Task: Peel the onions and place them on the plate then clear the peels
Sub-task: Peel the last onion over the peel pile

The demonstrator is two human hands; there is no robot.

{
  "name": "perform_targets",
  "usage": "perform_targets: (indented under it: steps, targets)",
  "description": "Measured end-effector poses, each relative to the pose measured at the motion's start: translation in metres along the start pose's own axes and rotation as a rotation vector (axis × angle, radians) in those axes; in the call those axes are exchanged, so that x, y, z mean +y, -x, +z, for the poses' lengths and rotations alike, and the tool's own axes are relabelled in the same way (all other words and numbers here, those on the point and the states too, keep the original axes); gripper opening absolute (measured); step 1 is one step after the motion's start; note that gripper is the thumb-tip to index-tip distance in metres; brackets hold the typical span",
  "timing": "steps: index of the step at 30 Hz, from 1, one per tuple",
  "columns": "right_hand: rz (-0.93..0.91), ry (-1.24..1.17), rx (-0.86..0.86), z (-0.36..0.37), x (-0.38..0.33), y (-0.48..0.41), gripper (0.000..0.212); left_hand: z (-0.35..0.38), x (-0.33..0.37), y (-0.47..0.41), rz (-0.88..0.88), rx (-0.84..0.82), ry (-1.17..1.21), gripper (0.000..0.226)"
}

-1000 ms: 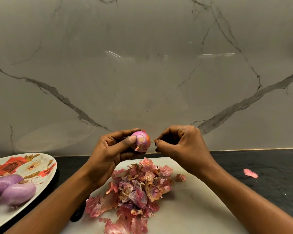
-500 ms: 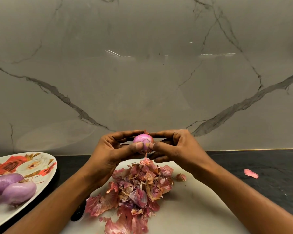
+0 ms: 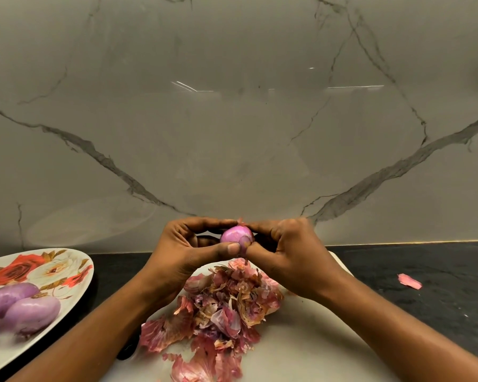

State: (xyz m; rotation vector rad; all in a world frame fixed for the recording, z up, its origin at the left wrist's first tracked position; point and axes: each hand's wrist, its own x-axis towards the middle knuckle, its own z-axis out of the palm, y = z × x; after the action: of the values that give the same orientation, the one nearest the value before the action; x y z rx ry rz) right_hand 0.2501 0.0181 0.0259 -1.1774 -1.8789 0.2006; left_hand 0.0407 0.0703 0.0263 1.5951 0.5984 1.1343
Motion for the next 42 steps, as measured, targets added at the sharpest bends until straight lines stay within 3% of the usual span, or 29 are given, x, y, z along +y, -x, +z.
perform_targets:
  steps: [4, 9, 14, 18, 27, 31, 35, 39, 42]
  targets:
    - [0.020, 0.014, 0.031, -0.008, 0.007, -0.004, 0.023, 0.001, 0.001, 0.001, -0.036, -0.060, 0.080, 0.047]
    - [0.174, -0.265, 0.040, -0.008, 0.003, -0.007, 0.031, -0.002, 0.003, -0.001, -0.068, -0.001, 0.184, 0.038]
    - [0.332, -0.518, 0.001, -0.011, -0.003, -0.009, 0.019, -0.005, -0.001, -0.004, -0.069, 0.004, 0.178, 0.041]
    - [0.375, -0.526, -0.066, -0.008, -0.002, -0.009, 0.040, -0.005, -0.003, -0.003, -0.056, -0.003, 0.125, 0.044]
    - [0.479, -0.815, -0.098, -0.013, -0.002, -0.011, 0.040, -0.006, -0.002, -0.004, -0.018, 0.020, 0.128, 0.047]
    - [0.444, -0.767, -0.050, -0.010, -0.004, -0.009, 0.037, -0.005, -0.002, -0.004, -0.015, 0.011, 0.144, 0.048]
    - [0.381, -0.528, 0.058, -0.003, -0.005, -0.006, 0.035, -0.003, -0.003, -0.004, -0.005, 0.006, 0.089, 0.044]
    - [0.260, -0.292, 0.112, 0.002, -0.005, -0.003, 0.032, -0.004, -0.004, -0.004, 0.006, -0.012, 0.054, 0.062]
    - [0.185, -0.166, 0.137, 0.001, -0.003, -0.001, 0.023, -0.002, -0.003, -0.002, 0.012, -0.023, 0.065, 0.062]
